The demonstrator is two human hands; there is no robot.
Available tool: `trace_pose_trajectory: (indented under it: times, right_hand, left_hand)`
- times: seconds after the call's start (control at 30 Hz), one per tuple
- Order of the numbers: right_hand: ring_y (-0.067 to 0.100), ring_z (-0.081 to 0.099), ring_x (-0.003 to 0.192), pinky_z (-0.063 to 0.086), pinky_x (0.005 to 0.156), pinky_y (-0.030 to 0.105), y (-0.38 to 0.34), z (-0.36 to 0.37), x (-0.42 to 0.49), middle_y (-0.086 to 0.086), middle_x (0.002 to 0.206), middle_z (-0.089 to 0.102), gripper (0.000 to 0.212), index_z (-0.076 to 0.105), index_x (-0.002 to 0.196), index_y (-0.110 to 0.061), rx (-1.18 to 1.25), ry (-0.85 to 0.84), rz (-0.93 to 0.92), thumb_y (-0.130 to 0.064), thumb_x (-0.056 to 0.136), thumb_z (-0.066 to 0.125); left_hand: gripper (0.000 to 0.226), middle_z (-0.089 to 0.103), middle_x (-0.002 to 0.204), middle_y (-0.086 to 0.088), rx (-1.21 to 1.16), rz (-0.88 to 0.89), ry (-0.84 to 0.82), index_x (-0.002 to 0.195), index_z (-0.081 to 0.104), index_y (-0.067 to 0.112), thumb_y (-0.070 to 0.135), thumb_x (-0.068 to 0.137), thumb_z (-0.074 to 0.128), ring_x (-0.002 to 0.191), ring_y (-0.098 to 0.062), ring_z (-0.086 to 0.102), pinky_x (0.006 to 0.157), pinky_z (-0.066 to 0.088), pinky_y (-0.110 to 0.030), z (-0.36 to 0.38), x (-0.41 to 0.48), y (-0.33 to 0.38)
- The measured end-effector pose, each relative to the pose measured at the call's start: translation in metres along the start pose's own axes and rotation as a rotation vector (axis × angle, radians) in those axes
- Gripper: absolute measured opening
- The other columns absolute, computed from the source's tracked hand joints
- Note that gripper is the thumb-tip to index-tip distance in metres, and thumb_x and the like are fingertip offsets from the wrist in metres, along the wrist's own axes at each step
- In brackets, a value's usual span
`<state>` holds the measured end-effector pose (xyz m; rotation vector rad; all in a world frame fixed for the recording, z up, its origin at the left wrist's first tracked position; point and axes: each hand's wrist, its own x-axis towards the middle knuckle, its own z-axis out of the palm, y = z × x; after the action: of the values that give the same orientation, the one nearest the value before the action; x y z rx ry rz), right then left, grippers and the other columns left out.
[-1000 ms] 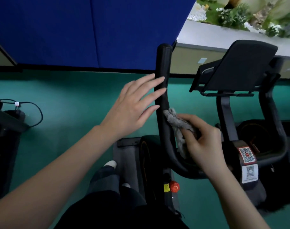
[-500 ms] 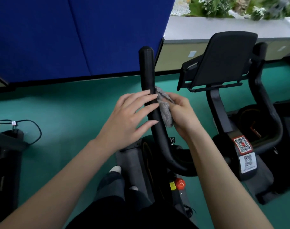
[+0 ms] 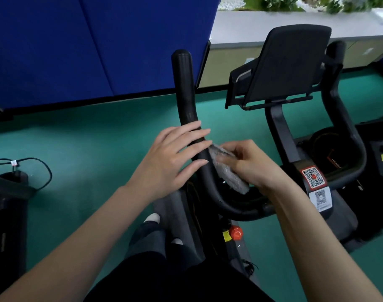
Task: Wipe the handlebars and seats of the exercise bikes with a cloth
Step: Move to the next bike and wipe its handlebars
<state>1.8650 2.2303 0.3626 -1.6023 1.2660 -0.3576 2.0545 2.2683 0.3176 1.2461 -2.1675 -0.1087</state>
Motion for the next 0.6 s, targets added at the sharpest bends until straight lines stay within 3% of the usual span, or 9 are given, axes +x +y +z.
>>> trace_pose_trajectory:
  times: [0.1, 0.17, 0.23, 0.33, 0.47, 0.6]
  right_hand:
    - [0.004, 0.046, 0.062, 0.038, 0.062, 0.024, 0.008, -0.009, -0.025, -0.002, 0.063, 0.054, 0.015, 0.064, 0.073, -0.008, -0.295, -0.013, -0.038, -0.005, 0.087, 0.061]
    - [-0.002, 0.056, 0.070, 0.041, 0.066, 0.008, 0.009, -0.007, -0.038, -0.008, 0.073, 0.065, 0.020, 0.073, 0.086, -0.017, -0.359, 0.149, -0.080, 0.000, 0.082, 0.062]
    - [0.001, 0.059, 0.086, 0.036, 0.075, -0.002, 0.005, 0.001, -0.046, -0.005, 0.087, 0.068, 0.030, 0.074, 0.097, -0.012, -0.360, 0.354, -0.166, 0.007, 0.077, 0.061]
    - [0.011, 0.061, 0.096, 0.041, 0.089, 0.008, 0.004, 0.023, -0.055, 0.001, 0.100, 0.068, 0.039, 0.071, 0.103, -0.006, -0.338, 0.380, -0.297, 0.016, 0.073, 0.059]
    - [0.025, 0.062, 0.088, 0.046, 0.081, 0.028, 0.014, 0.022, -0.081, 0.004, 0.095, 0.070, 0.046, 0.071, 0.103, -0.005, -0.423, 0.308, -0.394, 0.016, 0.066, 0.053]
    - [0.026, 0.062, 0.085, 0.045, 0.078, 0.022, 0.017, 0.012, -0.090, 0.003, 0.090, 0.069, 0.046, 0.071, 0.100, -0.005, -0.467, 0.443, -0.368, 0.018, 0.065, 0.051]
  left_hand:
    - [0.037, 0.050, 0.140, 0.000, -0.009, -0.008, 0.002, 0.124, 0.061, 0.014, 0.035, 0.098, 0.045, 0.137, -0.017, 0.035, 0.107, 0.029, -0.036, 0.003, -0.002, -0.001]
    - [0.036, 0.050, 0.139, 0.001, -0.021, -0.020, 0.005, 0.123, 0.061, 0.015, 0.035, 0.098, 0.044, 0.138, -0.016, 0.035, 0.107, 0.027, -0.034, 0.004, -0.002, 0.000]
    - [0.036, 0.051, 0.138, 0.002, -0.036, -0.036, 0.004, 0.122, 0.061, 0.016, 0.035, 0.098, 0.043, 0.138, -0.015, 0.034, 0.106, 0.027, -0.033, 0.006, -0.003, 0.000]
    - [0.034, 0.051, 0.137, 0.002, -0.031, -0.057, -0.009, 0.121, 0.060, 0.014, 0.032, 0.098, 0.044, 0.138, -0.015, 0.033, 0.105, 0.027, -0.033, 0.006, -0.003, 0.003]
    - [0.033, 0.053, 0.135, -0.002, 0.022, -0.061, -0.027, 0.121, 0.059, 0.010, 0.028, 0.098, 0.042, 0.138, -0.019, 0.034, 0.106, 0.026, -0.035, 0.004, -0.003, 0.010]
    - [0.030, 0.062, 0.119, -0.004, 0.098, 0.039, -0.061, 0.114, 0.064, 0.009, 0.026, 0.095, 0.048, 0.126, -0.023, 0.048, 0.110, 0.026, -0.036, -0.003, 0.010, 0.014]
